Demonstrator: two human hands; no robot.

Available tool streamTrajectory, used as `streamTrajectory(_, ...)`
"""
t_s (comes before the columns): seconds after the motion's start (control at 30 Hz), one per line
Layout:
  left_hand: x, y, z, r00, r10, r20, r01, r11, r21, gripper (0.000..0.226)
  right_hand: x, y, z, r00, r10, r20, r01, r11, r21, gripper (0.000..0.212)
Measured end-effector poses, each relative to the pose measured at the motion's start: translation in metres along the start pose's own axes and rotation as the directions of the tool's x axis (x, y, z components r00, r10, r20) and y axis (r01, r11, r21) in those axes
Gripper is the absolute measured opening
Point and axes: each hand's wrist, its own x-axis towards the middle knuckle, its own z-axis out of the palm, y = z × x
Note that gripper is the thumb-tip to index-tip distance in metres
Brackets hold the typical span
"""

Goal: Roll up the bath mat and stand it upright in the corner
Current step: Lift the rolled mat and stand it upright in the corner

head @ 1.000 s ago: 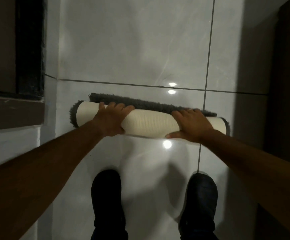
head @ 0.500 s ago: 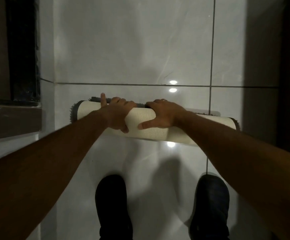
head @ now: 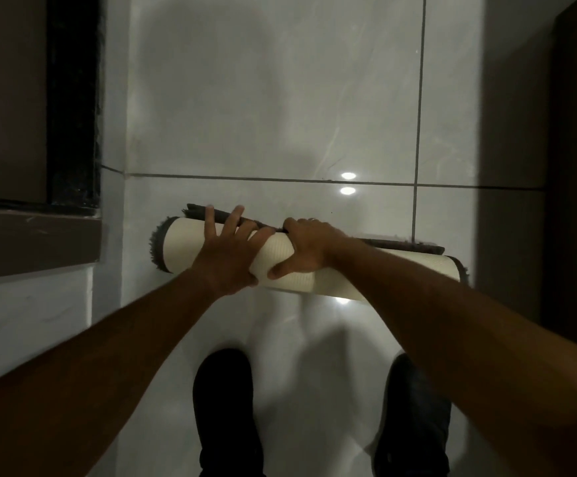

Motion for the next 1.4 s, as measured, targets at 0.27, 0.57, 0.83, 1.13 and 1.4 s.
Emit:
streamTrajectory(0.27, -0.03, 0.043, -0.058, 0.621, -0.776, -0.111, 0.209, 0.301, -0.931, 0.112, -0.067, 0.02, -0.058, 0.97, 0.052, -0.238, 0.026, 0.949, 0.313, 0.096)
streamTrajectory(0.57, 0.025, 0.066, -0.291, 0.922, -0.364, 0.131, 0.031, -0.267, -0.963, 0.075, -0.173, -0.005, -0.244, 0.941, 0.062, -0.334, 0.181, 0.74, 0.648, 0.079)
streamTrajectory(0.83, 0.048, -0.015, -0.507, 0.962, -0.27, -0.048, -0.065, -0.055, -0.996, 0.078, -0.23, -0.075, -0.475, 0.835, -0.03, -0.549, 0.422, 0.675, 0.605, 0.083)
streamTrajectory(1.13, 0.156, -0.149, -0.679, 0.913, -0.39, -0.123, -0.219, -0.213, -0.952, 0.073, -0.137, -0.129, -0.695, 0.776, -0.01, -0.631, 0.49, 0.639, 0.593, 0.098)
streamTrajectory(1.4, 0.286, -0.25, -0.782, 0.902, -0.412, -0.131, -0.179, -0.08, -0.981, 0.092, -0.024, -0.132, -0.864, 0.792, -0.073, -0.606, 0.484, 0.679, 0.551, 0.093)
